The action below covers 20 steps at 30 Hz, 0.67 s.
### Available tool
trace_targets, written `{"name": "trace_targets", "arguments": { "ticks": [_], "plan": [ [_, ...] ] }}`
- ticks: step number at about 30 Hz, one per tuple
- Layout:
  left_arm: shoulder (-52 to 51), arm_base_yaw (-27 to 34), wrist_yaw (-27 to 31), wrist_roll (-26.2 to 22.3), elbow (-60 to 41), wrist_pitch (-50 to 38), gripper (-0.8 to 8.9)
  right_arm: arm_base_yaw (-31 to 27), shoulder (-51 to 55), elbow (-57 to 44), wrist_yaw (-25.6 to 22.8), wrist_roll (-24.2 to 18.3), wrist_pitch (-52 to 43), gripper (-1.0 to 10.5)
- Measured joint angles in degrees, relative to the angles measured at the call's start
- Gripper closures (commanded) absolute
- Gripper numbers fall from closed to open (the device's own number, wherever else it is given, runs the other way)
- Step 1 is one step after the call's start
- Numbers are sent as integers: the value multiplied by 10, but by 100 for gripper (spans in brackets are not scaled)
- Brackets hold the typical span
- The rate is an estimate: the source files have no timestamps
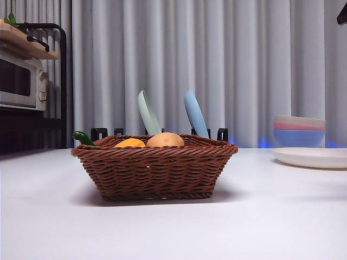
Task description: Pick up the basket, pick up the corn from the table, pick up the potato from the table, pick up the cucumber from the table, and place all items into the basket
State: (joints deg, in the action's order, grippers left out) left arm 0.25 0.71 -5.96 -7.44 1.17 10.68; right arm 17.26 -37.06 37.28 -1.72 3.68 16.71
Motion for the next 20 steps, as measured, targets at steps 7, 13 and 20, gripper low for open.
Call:
{"name": "trace_targets", "arguments": {
  "ticks": [7, 13, 20],
  "plan": [
    [0, 0, 0, 0, 0, 0, 816, 0, 0, 0, 0, 0, 0, 962],
    [0, 0, 0, 0, 0, 0, 816, -3, 19, 0, -3, -4, 25, 962],
    [0, 0, 0, 0, 0, 0, 816, -56, 126, -21, 5, -56, 16, 962]
  ]
}}
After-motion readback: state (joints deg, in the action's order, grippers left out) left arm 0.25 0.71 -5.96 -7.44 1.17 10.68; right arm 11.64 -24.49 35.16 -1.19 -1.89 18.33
